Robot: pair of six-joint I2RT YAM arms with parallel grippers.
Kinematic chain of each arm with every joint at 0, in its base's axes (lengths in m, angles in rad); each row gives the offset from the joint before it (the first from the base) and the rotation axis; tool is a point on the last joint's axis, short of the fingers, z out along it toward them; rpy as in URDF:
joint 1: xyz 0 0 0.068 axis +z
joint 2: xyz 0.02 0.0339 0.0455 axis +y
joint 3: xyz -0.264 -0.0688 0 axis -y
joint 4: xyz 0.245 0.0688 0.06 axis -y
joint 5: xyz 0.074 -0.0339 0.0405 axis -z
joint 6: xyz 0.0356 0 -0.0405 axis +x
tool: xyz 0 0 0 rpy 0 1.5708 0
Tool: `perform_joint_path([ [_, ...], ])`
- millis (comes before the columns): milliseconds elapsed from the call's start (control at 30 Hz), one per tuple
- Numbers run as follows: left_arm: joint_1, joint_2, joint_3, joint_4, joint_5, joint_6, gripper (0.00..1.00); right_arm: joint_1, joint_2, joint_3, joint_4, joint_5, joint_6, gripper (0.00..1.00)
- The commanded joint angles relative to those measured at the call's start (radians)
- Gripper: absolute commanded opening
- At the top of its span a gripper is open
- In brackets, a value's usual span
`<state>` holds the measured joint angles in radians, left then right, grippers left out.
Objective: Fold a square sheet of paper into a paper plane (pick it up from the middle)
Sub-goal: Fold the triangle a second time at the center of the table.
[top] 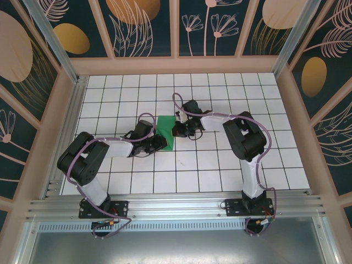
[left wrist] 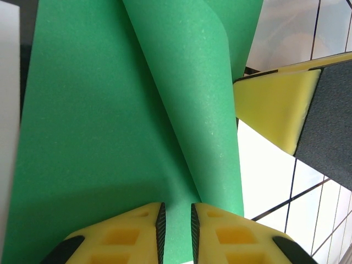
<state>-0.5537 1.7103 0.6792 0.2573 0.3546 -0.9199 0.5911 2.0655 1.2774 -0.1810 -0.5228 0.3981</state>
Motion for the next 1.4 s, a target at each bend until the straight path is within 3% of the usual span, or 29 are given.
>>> perform_joint_path([
  [0,-0.002,0.029,-0.002,-0.076,-0.021,0.020,0.23,0.004,-0.047,-0.024,-0.006,0.032,-0.011,0.06],
  [167,-0.001,-0.013,0.012,-0.075,-0.012,0.019,0.21,0.005,-0.038,-0.027,-0.014,0.037,-0.012,0.06],
  [433,-0.002,-0.132,0.004,0.084,0.040,-0.033,0.21,0.008,-0.020,-0.039,-0.012,0.041,-0.009,0.06],
  [900,-0.001,0.026,0.020,0.184,0.098,-0.069,0.18,0.010,-0.006,-0.033,-0.009,0.029,0.001,0.06],
  [1367,-0.002,0.043,0.023,0.186,0.098,-0.065,0.19,0.010,0.001,-0.033,-0.009,0.028,0.005,0.10],
])
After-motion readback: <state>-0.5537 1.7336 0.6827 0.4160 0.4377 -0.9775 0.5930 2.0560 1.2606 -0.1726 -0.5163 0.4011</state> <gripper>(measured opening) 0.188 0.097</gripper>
